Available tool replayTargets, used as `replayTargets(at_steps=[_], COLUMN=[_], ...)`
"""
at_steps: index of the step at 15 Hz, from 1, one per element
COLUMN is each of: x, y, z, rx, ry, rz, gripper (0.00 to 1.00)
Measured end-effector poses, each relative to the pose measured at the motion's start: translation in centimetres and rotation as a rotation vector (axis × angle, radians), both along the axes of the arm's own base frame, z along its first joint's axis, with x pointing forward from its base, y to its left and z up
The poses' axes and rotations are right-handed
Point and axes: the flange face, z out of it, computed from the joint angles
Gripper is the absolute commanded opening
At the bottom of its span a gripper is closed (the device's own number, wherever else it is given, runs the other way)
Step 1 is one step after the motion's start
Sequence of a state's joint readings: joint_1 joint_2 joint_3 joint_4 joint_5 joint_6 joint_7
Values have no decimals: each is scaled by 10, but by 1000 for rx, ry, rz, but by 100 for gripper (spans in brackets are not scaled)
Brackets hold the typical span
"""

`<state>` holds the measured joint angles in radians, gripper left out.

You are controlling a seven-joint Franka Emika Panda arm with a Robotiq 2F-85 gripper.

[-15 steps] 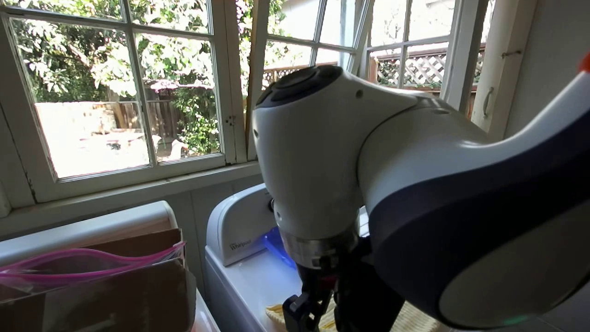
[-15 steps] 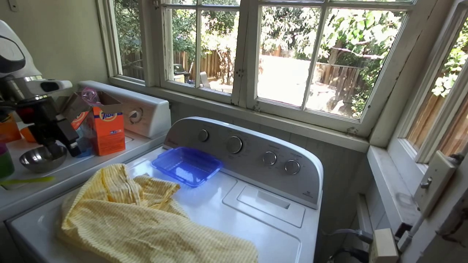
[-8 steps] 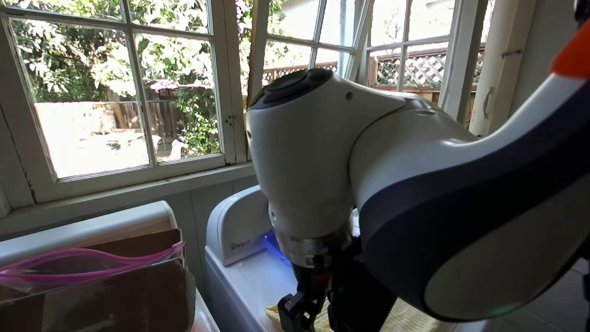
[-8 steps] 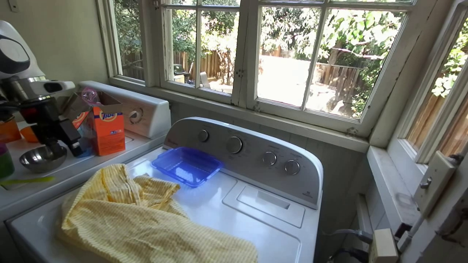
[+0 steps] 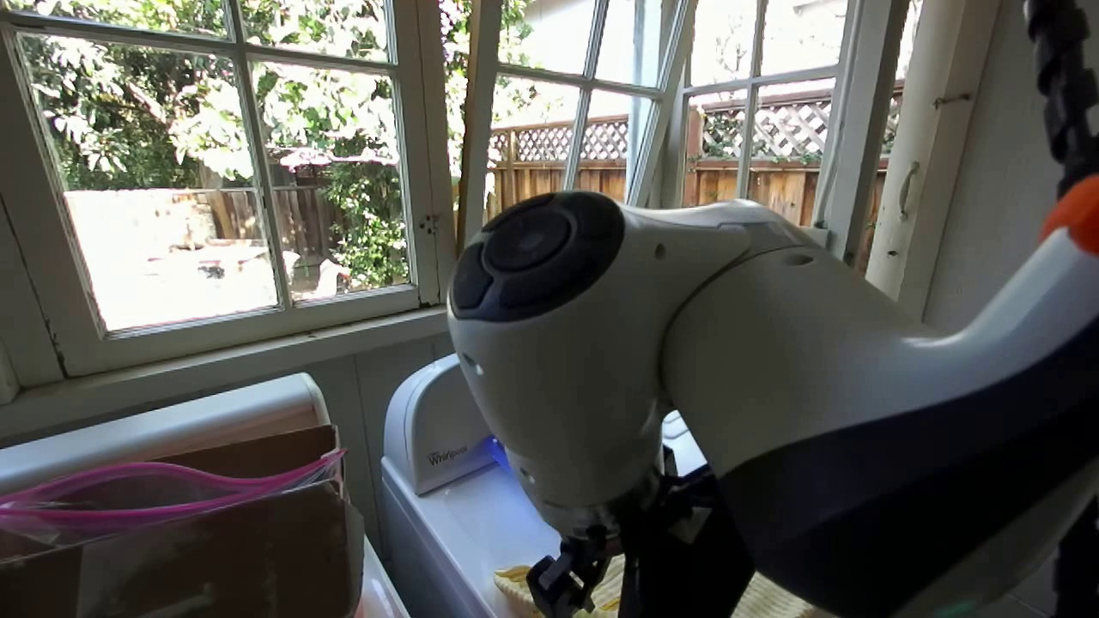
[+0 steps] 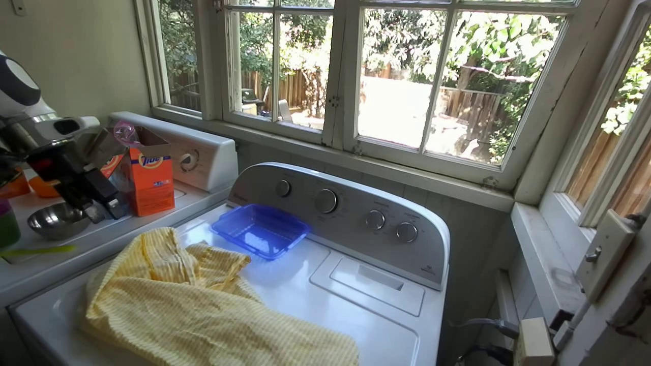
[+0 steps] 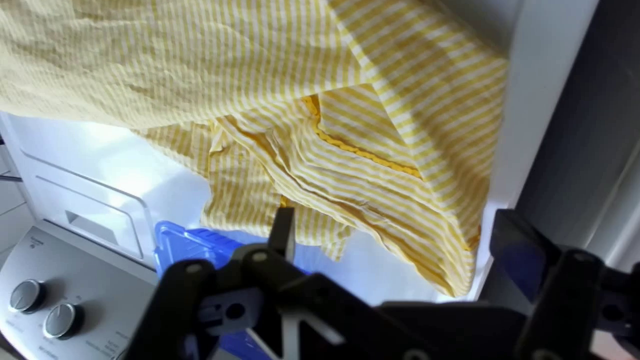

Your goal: Fold the yellow towel from left to right then move it to the left.

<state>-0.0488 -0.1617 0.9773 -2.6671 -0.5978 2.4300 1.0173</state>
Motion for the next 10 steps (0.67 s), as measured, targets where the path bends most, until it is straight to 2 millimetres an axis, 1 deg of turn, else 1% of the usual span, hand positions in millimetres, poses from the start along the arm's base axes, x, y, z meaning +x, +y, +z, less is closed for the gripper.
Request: replayTargets(at_steps=[3, 6, 10], x=[-2, -4, 2], y=[0, 7, 17], z=[-14, -28, -52], rx=[-41, -69, -83], ry=[-37, -54, -60], rz=[-18, -21, -17], gripper=[100, 100, 100])
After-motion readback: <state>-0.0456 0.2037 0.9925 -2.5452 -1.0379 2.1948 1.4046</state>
